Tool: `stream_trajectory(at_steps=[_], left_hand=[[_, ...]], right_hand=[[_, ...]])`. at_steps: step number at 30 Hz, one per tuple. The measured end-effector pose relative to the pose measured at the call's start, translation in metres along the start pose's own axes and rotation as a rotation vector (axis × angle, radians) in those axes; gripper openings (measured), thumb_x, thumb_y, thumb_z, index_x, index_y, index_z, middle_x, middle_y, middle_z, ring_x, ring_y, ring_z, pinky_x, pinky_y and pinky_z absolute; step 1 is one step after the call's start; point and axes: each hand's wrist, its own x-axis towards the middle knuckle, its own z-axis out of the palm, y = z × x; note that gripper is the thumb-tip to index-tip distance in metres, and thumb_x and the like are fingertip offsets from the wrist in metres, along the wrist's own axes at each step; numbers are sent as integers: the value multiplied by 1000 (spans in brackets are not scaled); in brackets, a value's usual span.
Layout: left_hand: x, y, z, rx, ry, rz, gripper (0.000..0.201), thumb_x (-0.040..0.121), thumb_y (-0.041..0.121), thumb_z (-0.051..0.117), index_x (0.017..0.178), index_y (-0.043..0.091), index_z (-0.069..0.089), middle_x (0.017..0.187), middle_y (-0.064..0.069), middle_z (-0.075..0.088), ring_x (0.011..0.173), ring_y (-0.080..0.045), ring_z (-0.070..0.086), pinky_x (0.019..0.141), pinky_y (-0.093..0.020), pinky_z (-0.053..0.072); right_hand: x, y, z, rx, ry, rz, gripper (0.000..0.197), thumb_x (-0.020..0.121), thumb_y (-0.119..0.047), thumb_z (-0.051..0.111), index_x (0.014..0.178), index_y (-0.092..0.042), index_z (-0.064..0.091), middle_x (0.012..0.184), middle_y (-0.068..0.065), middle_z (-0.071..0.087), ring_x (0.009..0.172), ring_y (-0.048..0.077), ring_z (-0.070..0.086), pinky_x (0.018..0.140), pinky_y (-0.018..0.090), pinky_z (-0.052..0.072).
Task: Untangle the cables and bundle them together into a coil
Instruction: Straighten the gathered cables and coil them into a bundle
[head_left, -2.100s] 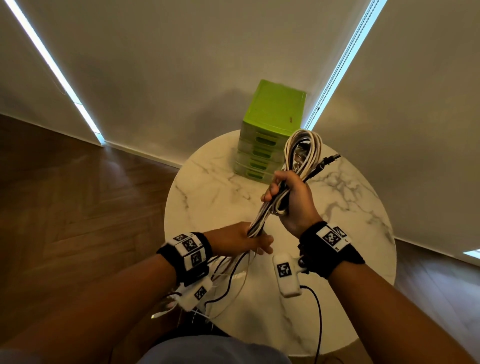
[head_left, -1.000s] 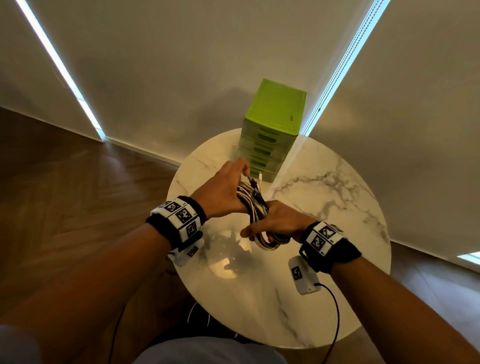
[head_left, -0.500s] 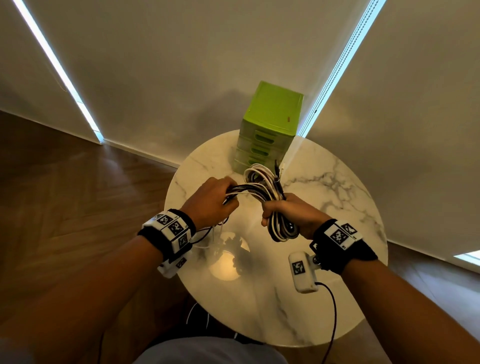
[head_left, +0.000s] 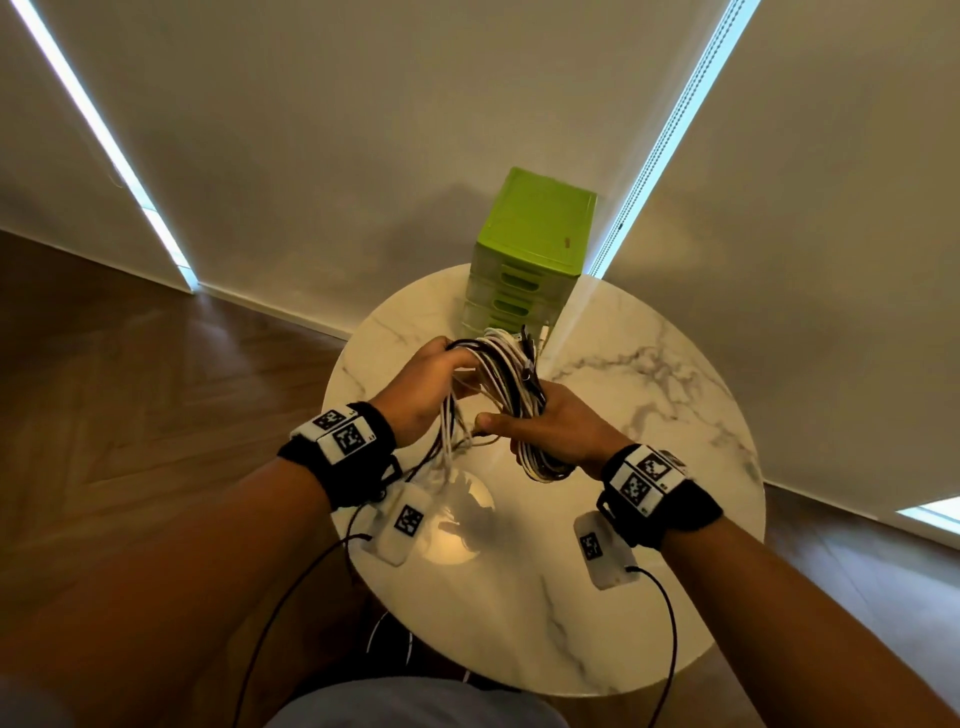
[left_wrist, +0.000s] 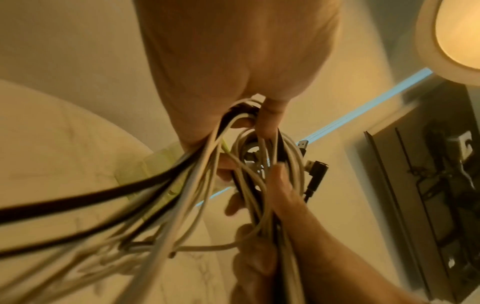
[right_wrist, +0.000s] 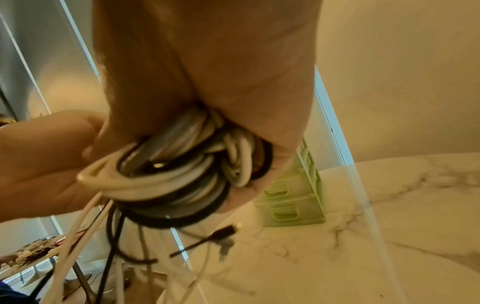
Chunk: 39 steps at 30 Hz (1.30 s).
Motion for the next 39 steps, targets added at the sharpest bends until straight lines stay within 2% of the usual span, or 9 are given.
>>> stream_trajectory(at_steps=[3,5,12,20,25,28,32,37,39], left_hand=[[1,3,10,-83,73,-19,18,98,9,50,113,3,57,106,-9,67,75,-17,66,59,-24,50],[0,2,14,-66,98,-15,21,99,14,48,116,3,55,108,-10,63,78,-19,63,65,-29,49],[-6,-5,25,-219,69,-94,54,87,24,55,132,-7,51,129,-36,56,102,-35,61,97,-53,50],[-2,8,31,-150,29,-38,16,103,9,41,115,6,51,105,-9,61,96,-16,59,80,-27,47],[0,20,29,10,4,47,12,100,11,41,90,15,45,88,-4,53,83,-13,52,76,-30,41],[-4,23,29,119,-59,36,6,97,9,40,101,13,38,96,-4,46,90,-13,47,77,-29,39],[-9,16,27,190,-177,53,34,95,19,46,126,16,30,120,-1,46,115,-14,47,104,-35,39],[-18,-20,8,312,-467,-21,91,93,5,66,154,26,1,153,-4,42,136,-15,46,110,-36,43],[-20,-31,6,518,-613,-6,89,89,12,75,154,27,17,150,2,48,136,-5,46,113,-28,39]], right_hand=[[2,0,9,22,32,-96,39,82,-44,80,118,-45,65,113,-26,71,107,-5,65,100,28,50],[6,6,14,4,37,-108,57,76,-57,81,128,-44,62,127,-21,67,119,-1,61,109,36,46],[12,13,14,-111,75,-47,59,64,-54,89,115,-40,64,113,-14,71,106,3,64,100,31,51],[16,14,15,106,72,-78,22,79,-11,82,99,-14,74,93,6,76,91,23,72,93,51,57],[14,0,10,192,0,-81,35,79,-18,84,108,-28,67,100,-3,74,100,18,70,97,45,56],[15,4,5,157,15,-93,45,80,-27,84,120,-31,64,109,-5,72,107,15,67,99,40,55],[16,13,-3,139,141,-53,27,82,-18,80,107,-19,71,97,11,73,94,30,69,93,56,55],[8,12,-13,543,170,-78,25,85,0,74,108,-2,66,89,17,71,85,36,69,80,51,59],[6,9,-14,592,139,-69,26,86,-2,74,110,-1,63,87,16,69,87,37,68,81,53,58]])
